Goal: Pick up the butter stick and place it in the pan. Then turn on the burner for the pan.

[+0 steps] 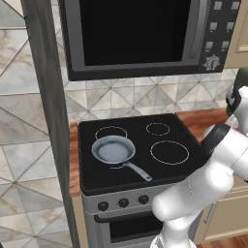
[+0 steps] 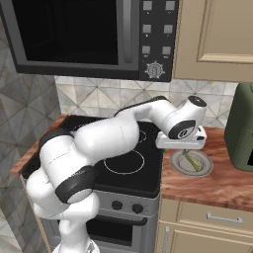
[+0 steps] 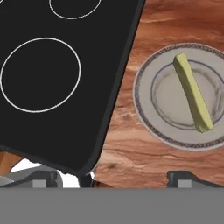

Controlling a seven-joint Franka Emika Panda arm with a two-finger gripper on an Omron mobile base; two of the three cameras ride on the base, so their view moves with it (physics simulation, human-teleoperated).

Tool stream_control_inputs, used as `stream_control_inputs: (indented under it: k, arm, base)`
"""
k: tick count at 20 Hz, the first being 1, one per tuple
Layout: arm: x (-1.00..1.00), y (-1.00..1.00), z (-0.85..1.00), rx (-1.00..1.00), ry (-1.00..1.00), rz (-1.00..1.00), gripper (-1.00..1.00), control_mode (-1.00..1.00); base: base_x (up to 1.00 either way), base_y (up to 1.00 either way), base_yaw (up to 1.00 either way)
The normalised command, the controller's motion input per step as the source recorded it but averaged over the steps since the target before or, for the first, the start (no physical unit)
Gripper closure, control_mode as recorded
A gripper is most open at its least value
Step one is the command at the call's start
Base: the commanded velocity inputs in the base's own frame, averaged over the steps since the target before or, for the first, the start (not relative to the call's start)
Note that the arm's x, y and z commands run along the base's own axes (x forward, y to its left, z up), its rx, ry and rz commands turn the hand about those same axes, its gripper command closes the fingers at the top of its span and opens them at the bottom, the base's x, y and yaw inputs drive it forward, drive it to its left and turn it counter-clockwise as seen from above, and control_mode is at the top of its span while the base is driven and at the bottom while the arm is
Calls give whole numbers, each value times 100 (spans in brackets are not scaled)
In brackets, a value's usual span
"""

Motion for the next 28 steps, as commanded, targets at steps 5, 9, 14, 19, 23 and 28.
stream_control_inputs:
  k: [5,9,14,19,23,28]
  arm:
    - [40,-24,-22,0,0,4,-100,-100]
    - [35,-27,-38,-1,0,2,-100,-100]
    - [34,-26,-28,-2,0,3,-100,-100]
    - [39,-31,-10,0,0,5,-100,-100]
    - [37,-29,-13,0,0,5,-100,-100]
    - [26,-7,-29,-1,3,4,-100,-100]
  base:
    - [0,0,0]
    - [0,0,0]
    - [0,0,0]
    - [0,0,0]
    - [0,0,0]
    - [0,0,0]
